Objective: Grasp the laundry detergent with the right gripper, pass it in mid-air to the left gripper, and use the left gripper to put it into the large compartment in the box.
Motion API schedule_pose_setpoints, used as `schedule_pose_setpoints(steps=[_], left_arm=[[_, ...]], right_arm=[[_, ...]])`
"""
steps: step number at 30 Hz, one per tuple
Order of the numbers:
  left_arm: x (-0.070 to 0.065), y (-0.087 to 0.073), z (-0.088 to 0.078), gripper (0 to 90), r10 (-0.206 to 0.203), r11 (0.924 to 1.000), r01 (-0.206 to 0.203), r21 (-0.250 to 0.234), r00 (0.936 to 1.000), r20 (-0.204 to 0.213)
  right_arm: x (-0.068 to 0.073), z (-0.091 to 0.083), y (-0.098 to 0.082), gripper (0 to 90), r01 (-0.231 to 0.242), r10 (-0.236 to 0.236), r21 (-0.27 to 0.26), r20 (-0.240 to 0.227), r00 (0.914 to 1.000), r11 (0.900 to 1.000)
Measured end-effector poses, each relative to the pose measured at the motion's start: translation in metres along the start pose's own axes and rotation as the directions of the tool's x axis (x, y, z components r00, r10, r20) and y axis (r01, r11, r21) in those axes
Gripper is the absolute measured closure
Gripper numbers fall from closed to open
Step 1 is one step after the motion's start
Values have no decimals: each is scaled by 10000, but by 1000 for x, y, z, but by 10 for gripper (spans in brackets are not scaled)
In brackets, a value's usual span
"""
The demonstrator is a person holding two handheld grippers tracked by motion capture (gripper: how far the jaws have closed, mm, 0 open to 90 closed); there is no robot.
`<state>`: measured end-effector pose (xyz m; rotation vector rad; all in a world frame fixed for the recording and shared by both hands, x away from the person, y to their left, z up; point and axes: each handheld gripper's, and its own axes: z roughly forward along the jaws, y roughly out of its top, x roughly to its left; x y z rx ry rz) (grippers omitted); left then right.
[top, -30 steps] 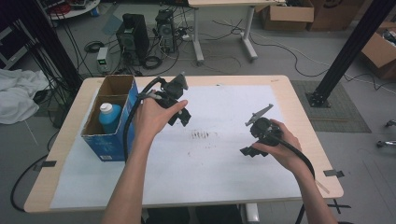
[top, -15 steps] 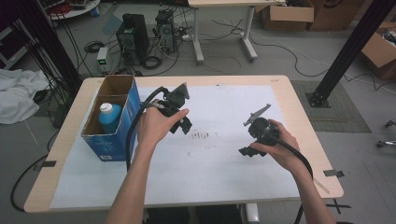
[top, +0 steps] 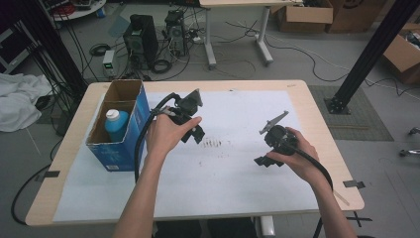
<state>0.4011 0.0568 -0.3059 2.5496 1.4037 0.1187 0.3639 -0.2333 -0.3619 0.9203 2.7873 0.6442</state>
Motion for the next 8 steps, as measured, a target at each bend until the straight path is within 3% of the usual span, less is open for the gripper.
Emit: schedule_pose_setpoints(steps=[8], left_arm=[[-2,-1,-2,174,40,9999,-40,-93,10000,-31]], right_arm=[[-1,1,-1,162,-21,21,-4,1,10000,10000]])
